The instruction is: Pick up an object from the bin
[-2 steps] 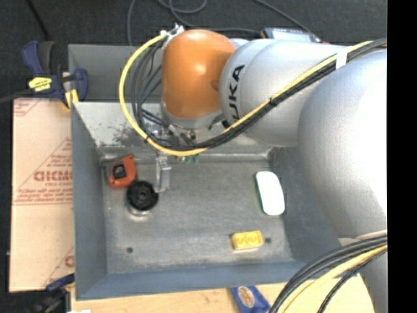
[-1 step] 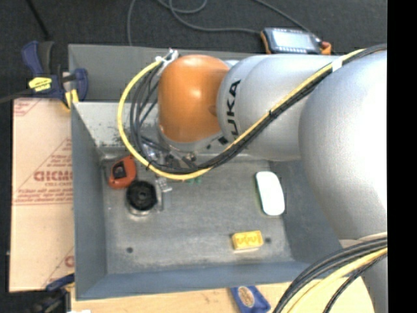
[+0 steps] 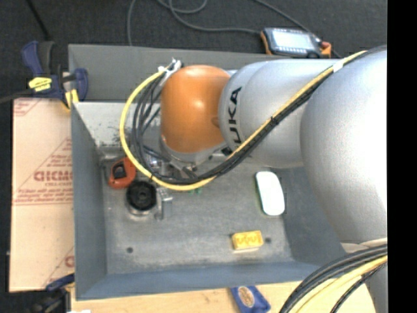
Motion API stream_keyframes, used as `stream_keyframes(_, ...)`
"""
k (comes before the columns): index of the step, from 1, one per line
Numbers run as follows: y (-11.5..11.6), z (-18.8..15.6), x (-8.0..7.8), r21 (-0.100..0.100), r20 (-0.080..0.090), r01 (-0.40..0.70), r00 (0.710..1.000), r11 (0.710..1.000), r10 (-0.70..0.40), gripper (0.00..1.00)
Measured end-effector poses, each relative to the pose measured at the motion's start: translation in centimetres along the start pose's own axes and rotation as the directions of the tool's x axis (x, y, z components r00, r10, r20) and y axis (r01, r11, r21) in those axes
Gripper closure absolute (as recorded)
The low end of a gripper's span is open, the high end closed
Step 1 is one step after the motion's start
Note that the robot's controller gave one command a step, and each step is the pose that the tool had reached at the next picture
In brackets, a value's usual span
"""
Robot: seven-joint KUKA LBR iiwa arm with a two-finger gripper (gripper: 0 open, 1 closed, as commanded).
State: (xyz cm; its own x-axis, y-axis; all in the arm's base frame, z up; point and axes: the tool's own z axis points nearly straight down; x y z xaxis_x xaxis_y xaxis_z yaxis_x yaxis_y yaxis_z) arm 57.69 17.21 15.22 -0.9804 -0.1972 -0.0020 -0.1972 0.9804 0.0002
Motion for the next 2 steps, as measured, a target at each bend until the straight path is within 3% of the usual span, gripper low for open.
stream_keyframes(1, 0.0, 1.9, -0.3, 0.001, 0.001, 0.232, 0.973, 0.973, -0.232, 0.0)
stream_keyframes(2, 0.1, 3.5, -1.1, -0.001, 0.002, 0.11, 0.994, 0.994, -0.11, 0.0)
